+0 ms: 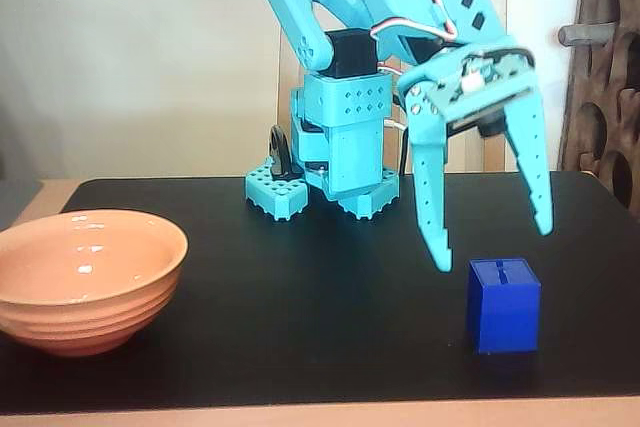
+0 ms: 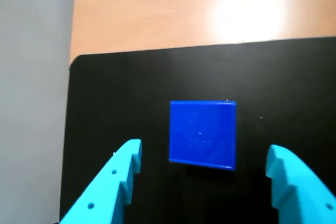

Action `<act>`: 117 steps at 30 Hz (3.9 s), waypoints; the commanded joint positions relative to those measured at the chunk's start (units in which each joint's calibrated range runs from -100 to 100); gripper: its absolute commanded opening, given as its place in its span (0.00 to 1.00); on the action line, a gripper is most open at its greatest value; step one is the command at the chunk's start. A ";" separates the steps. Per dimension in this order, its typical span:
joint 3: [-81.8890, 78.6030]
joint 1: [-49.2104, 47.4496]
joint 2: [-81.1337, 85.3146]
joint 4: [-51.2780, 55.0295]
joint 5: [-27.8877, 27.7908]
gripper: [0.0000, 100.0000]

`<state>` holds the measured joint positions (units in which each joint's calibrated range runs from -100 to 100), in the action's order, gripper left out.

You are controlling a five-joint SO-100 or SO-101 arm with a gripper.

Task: Place the blue cube in the orange bowl.

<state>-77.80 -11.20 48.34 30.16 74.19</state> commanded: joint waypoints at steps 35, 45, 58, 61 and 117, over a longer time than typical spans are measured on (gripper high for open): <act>4.57 -1.23 -0.32 -3.77 1.24 0.27; 4.66 -1.63 -4.59 -3.94 1.09 0.27; 4.66 -1.03 -10.89 -6.12 1.09 0.27; 4.66 -0.93 -12.51 -7.86 1.09 0.27; 7.38 -0.43 -12.94 -11.09 0.98 0.15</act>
<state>-75.72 -12.24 29.82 21.18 74.61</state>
